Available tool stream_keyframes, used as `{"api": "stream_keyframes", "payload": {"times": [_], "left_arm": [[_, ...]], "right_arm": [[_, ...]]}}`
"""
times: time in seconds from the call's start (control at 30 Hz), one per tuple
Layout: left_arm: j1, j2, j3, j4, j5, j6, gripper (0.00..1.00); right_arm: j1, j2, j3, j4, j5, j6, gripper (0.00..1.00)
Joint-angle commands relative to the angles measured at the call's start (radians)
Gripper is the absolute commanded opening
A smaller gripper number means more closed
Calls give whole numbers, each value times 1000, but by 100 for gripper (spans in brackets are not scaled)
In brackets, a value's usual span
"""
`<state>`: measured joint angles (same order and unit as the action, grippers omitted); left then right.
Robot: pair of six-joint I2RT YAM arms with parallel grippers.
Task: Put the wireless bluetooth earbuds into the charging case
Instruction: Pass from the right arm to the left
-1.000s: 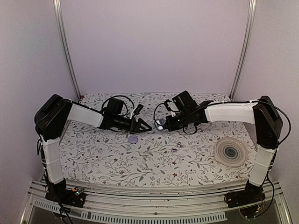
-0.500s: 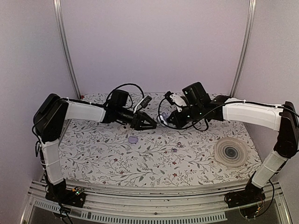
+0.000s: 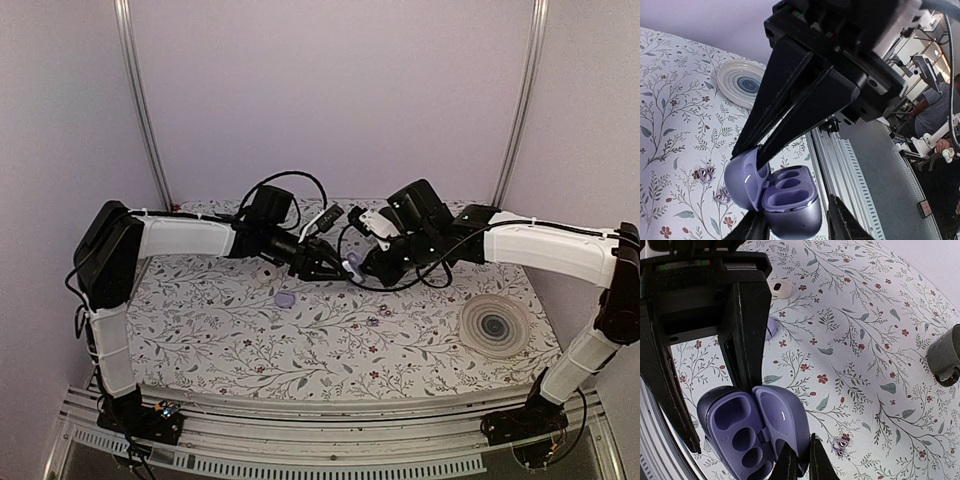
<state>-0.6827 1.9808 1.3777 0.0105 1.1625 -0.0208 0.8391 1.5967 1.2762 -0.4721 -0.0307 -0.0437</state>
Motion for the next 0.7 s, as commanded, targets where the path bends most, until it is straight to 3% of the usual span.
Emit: {"api": "stream_keyframes", "payload": {"times": [0.0, 0.3, 0.4, 0.43, 0.53, 0.67], "left_arm": [[-37, -37, 25, -68, 31, 51, 38], [-61, -23, 29, -76, 40, 41, 20], [-67, -24, 24, -74, 39, 39, 6], [-69, -24, 18, -67, 34, 37, 0], [-73, -35, -32, 10, 7, 3, 0], [-72, -96, -172, 268, -59, -120, 0]], "right_arm": [[15, -30, 13, -32, 54, -19, 5], [30, -14, 14, -55, 101, -25, 5], [29, -13, 16, -52, 107, -25, 6], [29, -13, 17, -51, 105, -24, 8], [28, -16, 17, -43, 98, -13, 17], [2, -24, 15, -37, 66, 21, 40]]}}
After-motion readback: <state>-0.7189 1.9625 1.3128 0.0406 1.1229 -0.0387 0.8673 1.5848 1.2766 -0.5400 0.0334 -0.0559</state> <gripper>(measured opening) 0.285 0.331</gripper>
